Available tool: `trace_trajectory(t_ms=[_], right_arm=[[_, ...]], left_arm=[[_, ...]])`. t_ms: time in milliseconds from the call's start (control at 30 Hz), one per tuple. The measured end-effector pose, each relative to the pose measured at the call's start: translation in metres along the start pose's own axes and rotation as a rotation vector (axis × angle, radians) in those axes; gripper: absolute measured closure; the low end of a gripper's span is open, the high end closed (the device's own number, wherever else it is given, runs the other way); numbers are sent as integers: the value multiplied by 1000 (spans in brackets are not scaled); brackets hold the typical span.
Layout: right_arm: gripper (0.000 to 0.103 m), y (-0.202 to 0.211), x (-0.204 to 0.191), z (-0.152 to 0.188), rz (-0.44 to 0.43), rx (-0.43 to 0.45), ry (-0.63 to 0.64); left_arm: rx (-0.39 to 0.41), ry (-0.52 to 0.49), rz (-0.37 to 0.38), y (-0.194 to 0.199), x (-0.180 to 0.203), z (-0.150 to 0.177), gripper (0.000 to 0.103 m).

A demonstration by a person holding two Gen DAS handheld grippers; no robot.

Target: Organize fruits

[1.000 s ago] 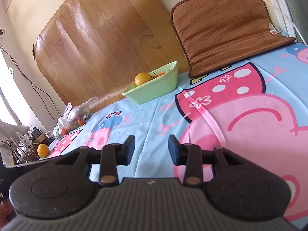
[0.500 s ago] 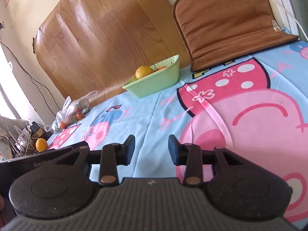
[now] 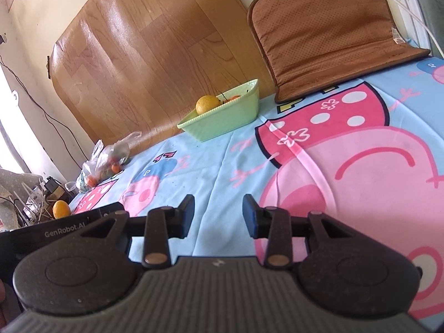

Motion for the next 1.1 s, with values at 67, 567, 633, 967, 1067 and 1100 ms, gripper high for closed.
trace_trajectory(t_ms=[67,567,633,967,1067,1100], right_arm=[[61,3,0,0,1,6,2],[60,1,7,2,15,2,-4],[60,1,6,1,18,5,1],[60,1,6,2,18,-2,5],[60,1,7,3,19,-5,3],[60,1,7,3,20,-5,2]], left_arm=[[-10,-15,-3,0,4,2,0],[-106,-6,-14,-16,6,10,0],[-99,-10,-20,-15,6,10,0],[-95,-35,-37,-17,8,12,0],[-98,-37,-36,-17,8,13,0],[-99,-37,-36,-17,8,13,0]])
Point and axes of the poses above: each gripper's, at about its wrist camera, not at the fingertips, and y roughly against the way its jaws point, x to its right, z to its underside, the point moved 6 cm from there along -y, roughly the way its jaws point, and after that the axes turned 8 degrees about y, right-handed, at the moved point
